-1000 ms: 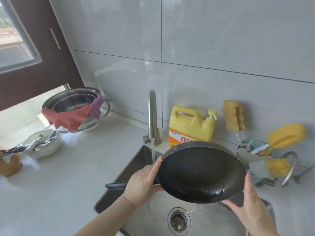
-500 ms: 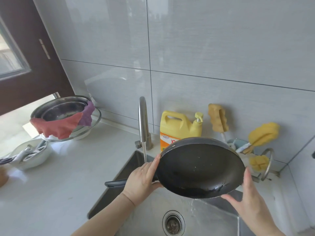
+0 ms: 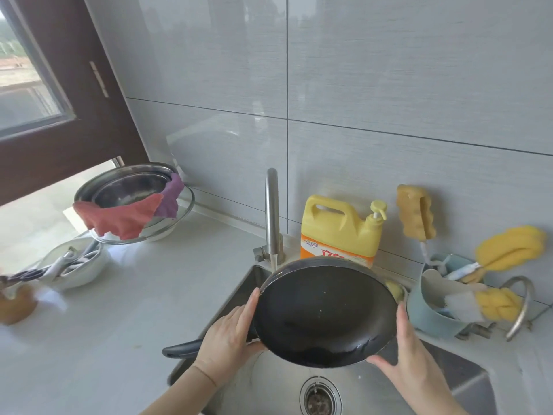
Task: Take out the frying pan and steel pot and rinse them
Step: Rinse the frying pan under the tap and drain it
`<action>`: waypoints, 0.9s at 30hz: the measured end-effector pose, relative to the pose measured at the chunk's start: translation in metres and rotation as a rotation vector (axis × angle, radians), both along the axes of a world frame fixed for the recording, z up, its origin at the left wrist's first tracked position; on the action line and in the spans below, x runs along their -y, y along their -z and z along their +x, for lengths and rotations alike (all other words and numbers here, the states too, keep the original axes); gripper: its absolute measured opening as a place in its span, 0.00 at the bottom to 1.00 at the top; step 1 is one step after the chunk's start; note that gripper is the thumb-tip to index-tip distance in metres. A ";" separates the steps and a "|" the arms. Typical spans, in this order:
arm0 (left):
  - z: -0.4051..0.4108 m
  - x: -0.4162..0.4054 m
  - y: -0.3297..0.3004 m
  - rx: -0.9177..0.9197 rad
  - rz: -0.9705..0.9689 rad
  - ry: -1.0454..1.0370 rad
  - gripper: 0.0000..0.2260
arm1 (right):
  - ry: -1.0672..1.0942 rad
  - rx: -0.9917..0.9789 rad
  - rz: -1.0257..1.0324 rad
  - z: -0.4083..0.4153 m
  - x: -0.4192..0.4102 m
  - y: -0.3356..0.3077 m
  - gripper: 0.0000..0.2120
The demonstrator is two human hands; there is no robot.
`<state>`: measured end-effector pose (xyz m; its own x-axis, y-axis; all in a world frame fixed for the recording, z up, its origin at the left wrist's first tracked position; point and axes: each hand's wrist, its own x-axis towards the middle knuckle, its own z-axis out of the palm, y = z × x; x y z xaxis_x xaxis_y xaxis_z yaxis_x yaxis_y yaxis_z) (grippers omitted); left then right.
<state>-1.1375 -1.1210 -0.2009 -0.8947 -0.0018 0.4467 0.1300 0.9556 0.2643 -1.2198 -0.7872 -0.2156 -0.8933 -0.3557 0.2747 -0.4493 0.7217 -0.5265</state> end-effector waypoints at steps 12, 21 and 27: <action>0.029 0.033 0.001 0.174 0.104 -0.145 0.44 | -0.204 0.089 0.088 -0.005 0.042 0.015 0.71; 0.041 0.053 0.006 0.204 0.126 -0.215 0.43 | -0.230 0.120 0.064 -0.014 0.069 0.022 0.67; 0.043 0.055 0.012 0.169 0.120 -0.228 0.45 | -0.240 0.132 0.093 -0.023 0.081 0.028 0.60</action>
<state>-1.0944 -1.1765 -0.2132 -0.9268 -0.2548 0.2760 -0.1397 0.9159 0.3764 -1.2427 -0.8679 -0.2433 -0.8061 -0.5798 0.1183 -0.5455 0.6506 -0.5283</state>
